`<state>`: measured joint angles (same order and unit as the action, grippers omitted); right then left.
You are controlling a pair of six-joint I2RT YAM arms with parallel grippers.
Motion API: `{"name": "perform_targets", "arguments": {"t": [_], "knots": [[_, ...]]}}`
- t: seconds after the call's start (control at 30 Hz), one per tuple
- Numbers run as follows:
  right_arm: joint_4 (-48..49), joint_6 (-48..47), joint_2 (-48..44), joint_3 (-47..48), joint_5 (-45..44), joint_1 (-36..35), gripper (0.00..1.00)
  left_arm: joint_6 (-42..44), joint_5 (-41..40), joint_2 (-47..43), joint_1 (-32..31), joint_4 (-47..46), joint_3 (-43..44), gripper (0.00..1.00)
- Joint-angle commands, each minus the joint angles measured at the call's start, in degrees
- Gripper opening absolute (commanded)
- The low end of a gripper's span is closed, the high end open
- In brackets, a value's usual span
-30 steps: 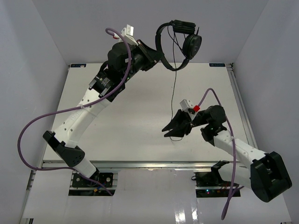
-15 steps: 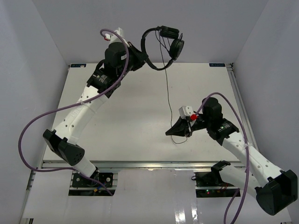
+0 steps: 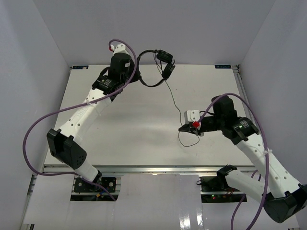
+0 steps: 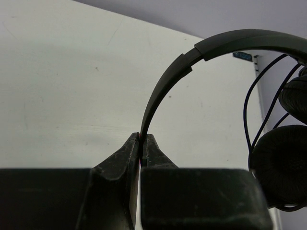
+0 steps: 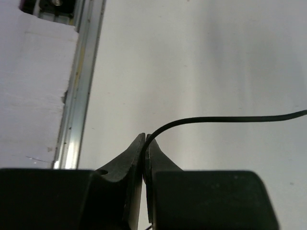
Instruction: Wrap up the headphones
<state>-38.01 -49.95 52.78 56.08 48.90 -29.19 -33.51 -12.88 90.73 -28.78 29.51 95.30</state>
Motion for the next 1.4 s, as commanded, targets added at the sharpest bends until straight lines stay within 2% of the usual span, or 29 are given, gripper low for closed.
{"name": "perform_targets", "arguments": {"t": [0.0, 0.37, 0.5, 0.67, 0.87, 1.1, 1.37], "knots": [[-6.2, -6.3, 2.2, 9.2, -7.9, 0.9, 0.08, 4.2, -1.4, 2.0, 0.0, -1.8, -3.2, 0.0], [-7.1, -7.3, 7.7, 16.8, -13.2, 1.9, 0.08, 9.4, 1.2, 7.8, -1.3, -4.2, -10.5, 0.0], [-6.3, -7.9, 9.3, 17.9, -17.3, 1.9, 0.08, 13.2, 6.6, 11.2, -4.1, -4.4, -10.9, 0.0], [-0.8, -5.1, 11.0, 18.6, -26.4, 2.2, 0.08, 16.3, 9.2, 12.4, -9.4, -4.5, -14.4, 0.0], [4.9, -0.4, 14.0, 20.2, -34.4, 3.0, 0.08, 15.0, 13.5, 10.6, -12.4, -7.3, -20.8, 0.0], [12.0, 1.4, 14.7, 14.4, -43.6, 4.4, 0.08, 14.4, 17.8, 2.9, -14.8, -9.0, -25.0, 0.0], [13.3, 7.8, 18.6, 11.3, -34.5, 8.7, 0.08, 14.0, 19.5, -9.1, -17.0, -8.8, -29.6, 0.0]]}}
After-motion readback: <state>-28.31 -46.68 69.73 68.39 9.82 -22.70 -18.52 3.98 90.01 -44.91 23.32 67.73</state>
